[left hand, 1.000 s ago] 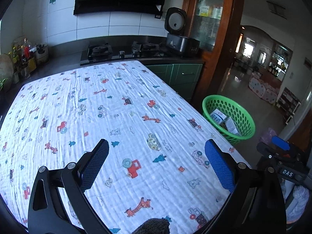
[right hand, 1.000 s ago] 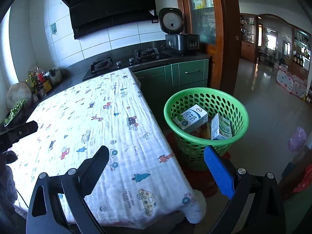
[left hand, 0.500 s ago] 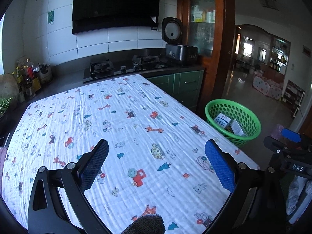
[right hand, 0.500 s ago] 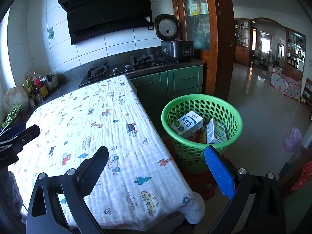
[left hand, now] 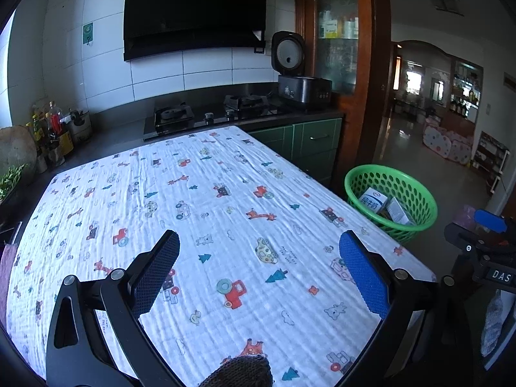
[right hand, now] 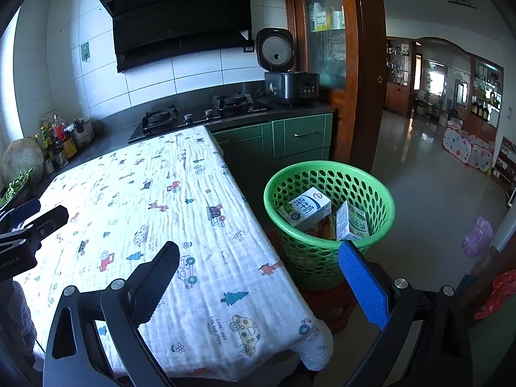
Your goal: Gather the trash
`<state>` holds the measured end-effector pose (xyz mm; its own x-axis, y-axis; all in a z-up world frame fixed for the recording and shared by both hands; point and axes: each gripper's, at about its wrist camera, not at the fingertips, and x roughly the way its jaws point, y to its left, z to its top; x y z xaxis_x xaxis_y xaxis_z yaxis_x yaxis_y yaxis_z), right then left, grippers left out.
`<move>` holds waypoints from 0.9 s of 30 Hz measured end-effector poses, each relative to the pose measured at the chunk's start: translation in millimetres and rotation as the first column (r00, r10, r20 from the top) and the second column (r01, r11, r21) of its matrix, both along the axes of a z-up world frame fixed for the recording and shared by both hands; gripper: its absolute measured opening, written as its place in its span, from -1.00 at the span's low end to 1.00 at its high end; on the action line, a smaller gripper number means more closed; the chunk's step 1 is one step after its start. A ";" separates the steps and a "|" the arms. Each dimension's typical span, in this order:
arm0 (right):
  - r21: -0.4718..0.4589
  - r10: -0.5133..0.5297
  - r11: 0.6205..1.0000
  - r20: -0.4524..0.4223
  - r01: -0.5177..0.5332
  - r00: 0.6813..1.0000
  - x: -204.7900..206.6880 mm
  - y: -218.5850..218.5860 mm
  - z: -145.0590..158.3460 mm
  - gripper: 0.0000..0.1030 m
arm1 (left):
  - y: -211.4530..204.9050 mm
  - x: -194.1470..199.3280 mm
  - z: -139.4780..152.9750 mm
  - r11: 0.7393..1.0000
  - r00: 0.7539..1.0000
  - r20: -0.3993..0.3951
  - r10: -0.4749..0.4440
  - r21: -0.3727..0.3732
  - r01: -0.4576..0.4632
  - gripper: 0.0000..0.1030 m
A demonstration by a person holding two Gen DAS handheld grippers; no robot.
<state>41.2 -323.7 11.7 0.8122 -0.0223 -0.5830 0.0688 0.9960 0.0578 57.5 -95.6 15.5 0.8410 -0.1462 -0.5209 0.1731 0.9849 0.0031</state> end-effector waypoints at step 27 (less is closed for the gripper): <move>-0.009 -0.024 1.000 0.005 0.024 1.000 -2.4 -1.8 5.0 0.86 | -3.8 -5.4 4.6 1.000 0.999 0.045 0.009 0.024 -0.010 0.90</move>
<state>38.7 -325.5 16.8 0.8145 -0.0466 -0.5783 0.0921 0.9945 0.0495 52.1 -99.4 20.1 0.8650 -0.1259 -0.4857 0.1629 0.9860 0.0345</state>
